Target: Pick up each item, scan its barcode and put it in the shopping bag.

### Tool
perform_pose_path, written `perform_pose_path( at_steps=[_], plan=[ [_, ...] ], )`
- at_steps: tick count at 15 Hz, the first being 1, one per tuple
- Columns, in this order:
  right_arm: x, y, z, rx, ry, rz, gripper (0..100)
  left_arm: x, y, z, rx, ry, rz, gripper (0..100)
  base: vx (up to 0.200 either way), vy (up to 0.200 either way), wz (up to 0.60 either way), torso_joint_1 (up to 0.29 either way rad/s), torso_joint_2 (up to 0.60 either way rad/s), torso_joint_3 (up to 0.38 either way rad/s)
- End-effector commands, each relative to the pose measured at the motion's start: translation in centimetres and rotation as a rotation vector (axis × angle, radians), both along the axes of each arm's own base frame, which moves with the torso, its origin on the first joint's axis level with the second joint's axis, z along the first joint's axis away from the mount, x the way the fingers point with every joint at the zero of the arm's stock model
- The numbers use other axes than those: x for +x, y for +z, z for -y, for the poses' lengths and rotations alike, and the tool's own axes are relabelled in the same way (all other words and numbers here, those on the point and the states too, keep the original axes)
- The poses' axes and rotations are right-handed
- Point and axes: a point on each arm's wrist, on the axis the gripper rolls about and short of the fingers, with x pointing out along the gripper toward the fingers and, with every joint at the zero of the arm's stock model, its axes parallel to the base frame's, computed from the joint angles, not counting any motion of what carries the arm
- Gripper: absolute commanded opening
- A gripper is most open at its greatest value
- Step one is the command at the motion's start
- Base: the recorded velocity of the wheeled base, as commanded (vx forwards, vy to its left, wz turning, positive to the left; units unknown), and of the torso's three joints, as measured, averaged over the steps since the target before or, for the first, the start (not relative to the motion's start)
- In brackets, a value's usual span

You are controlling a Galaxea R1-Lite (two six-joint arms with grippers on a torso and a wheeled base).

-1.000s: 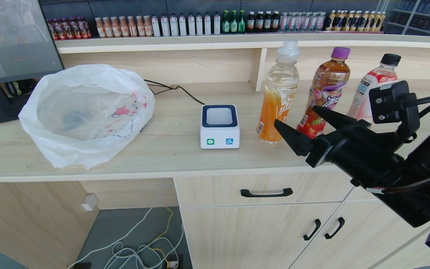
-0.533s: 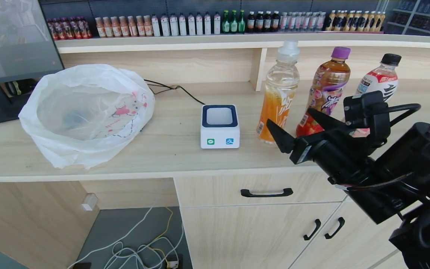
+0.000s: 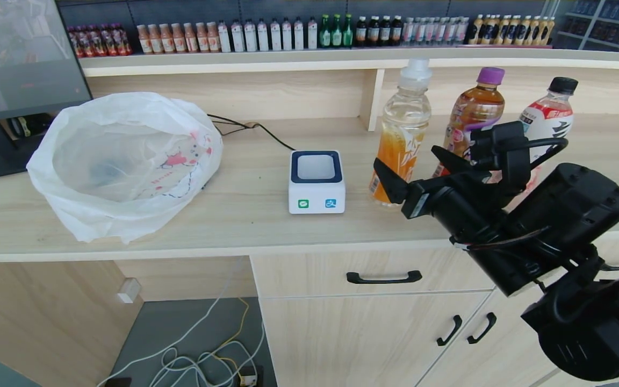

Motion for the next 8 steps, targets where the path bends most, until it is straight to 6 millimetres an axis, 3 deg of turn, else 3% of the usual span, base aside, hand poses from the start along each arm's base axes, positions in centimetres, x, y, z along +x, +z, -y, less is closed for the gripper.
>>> perform_pose_path(
  at_steps=[1, 8],
  plan=[
    [0.9, -0.3, 0.5, -0.003, -0.025, -0.003, 100, 0.0, 0.0, 0.0, 0.000, 0.000, 0.000, 100, 0.000, 0.000, 0.00, 0.000, 0.00, 0.000],
    [2.4, -0.2, -0.3, 0.010, -0.030, 0.018, 100, 0.0, 0.0, 0.0, 0.000, 0.000, 0.000, 100, 0.000, 0.000, 0.00, 0.000, 0.00, 0.000]
  ],
)
